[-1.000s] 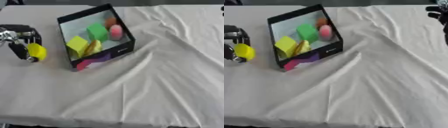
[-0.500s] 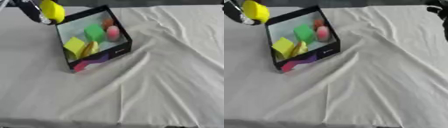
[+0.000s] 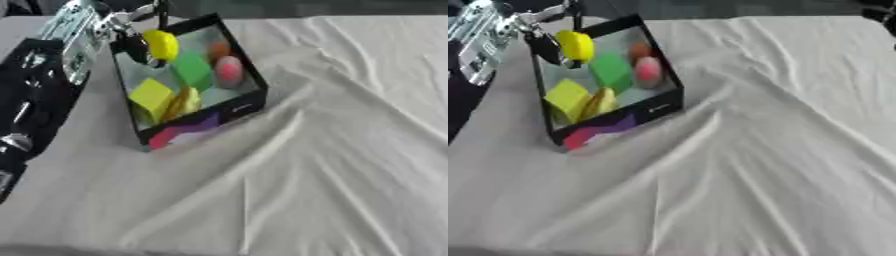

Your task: Pick up objects on the table and place them in the box.

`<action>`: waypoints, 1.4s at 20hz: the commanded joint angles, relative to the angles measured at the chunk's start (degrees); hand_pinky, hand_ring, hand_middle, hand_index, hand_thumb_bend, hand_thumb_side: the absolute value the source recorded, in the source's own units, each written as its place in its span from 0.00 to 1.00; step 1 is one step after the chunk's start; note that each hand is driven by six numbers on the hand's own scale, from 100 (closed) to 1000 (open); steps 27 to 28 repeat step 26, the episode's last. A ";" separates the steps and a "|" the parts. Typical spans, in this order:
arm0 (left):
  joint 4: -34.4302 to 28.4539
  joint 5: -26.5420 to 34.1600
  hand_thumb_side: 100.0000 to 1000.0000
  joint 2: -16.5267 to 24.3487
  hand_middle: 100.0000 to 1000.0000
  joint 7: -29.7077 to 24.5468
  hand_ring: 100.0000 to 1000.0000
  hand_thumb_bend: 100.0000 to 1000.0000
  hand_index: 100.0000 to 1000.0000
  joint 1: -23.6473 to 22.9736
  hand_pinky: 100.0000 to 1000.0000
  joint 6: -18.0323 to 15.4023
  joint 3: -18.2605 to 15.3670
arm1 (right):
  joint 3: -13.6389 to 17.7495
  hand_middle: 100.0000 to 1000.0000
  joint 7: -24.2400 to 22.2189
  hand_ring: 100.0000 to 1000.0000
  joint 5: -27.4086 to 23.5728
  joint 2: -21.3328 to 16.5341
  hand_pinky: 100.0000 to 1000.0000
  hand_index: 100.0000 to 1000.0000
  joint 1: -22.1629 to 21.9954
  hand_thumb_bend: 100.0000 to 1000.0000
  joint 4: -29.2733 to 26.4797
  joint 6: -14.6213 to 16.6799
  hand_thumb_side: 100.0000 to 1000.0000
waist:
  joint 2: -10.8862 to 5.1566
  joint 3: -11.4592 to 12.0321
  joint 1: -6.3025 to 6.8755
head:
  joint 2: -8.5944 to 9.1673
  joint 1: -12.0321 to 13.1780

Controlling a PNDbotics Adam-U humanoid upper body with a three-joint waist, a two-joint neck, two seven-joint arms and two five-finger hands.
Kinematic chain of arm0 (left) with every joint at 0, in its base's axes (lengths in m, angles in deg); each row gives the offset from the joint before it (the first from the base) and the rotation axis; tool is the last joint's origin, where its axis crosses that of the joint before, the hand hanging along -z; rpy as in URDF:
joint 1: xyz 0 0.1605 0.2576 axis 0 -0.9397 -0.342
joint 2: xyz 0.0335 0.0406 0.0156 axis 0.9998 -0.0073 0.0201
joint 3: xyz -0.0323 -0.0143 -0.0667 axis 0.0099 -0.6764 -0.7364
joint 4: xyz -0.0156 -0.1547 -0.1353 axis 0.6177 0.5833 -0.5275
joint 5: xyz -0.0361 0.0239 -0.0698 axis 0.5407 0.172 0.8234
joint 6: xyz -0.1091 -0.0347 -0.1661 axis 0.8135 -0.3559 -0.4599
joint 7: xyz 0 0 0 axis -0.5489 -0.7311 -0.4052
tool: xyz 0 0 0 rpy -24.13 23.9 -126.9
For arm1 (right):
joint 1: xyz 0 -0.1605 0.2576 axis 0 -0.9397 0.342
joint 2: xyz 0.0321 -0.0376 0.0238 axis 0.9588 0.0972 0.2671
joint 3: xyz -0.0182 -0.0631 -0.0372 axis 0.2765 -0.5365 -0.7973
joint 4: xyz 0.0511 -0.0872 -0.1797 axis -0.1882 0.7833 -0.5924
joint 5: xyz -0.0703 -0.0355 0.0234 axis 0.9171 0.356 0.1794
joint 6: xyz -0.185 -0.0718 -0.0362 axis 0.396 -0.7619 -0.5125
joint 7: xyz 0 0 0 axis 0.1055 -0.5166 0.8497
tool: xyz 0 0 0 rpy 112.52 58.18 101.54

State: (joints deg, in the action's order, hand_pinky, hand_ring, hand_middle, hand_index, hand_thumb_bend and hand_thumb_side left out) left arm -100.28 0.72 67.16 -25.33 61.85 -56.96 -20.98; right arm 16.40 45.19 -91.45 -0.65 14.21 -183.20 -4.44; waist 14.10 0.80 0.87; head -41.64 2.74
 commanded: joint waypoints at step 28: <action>-46.53 75.81 0.72 15.05 0.72 33.13 0.72 0.00 0.85 -34.57 0.75 9.76 -17.19 | 3.86 0.75 4.60 0.76 0.28 -2.17 0.82 0.89 -5.67 0.00 -3.09 2.55 0.56 | -2.61 4.89 -1.43 | -1.90 -8.78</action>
